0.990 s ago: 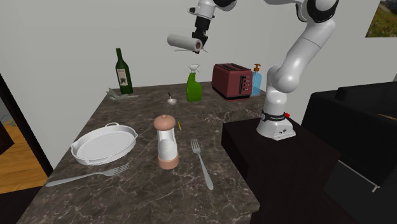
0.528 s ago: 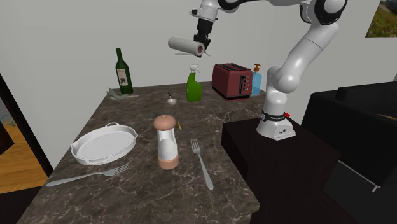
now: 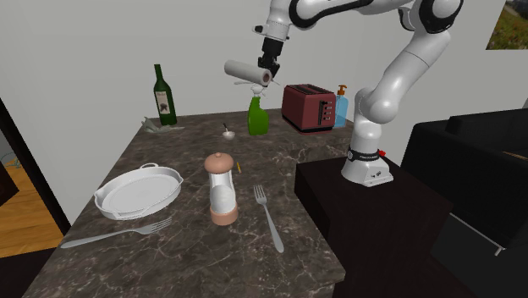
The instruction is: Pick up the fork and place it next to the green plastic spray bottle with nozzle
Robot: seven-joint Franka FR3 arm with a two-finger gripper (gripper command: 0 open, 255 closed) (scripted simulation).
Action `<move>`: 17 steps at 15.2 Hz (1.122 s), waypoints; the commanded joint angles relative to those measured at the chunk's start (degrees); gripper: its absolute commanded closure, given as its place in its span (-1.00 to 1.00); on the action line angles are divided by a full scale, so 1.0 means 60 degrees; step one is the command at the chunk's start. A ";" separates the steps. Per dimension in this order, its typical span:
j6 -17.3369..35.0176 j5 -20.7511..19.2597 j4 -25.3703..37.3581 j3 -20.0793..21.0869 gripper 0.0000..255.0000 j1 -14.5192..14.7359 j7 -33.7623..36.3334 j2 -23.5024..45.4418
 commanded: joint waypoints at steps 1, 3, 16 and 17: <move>0.0286 0.0002 -0.0253 -0.0007 1.00 -0.0001 -0.0012 0.0024; 0.0547 0.0003 -0.0498 -0.0012 1.00 -0.0002 -0.0021 0.0041; 0.2322 0.0027 -0.1924 -0.0054 1.00 0.0007 -0.0093 0.0390; 0.2465 0.0030 -0.2021 -0.0059 1.00 0.0009 -0.0100 0.0436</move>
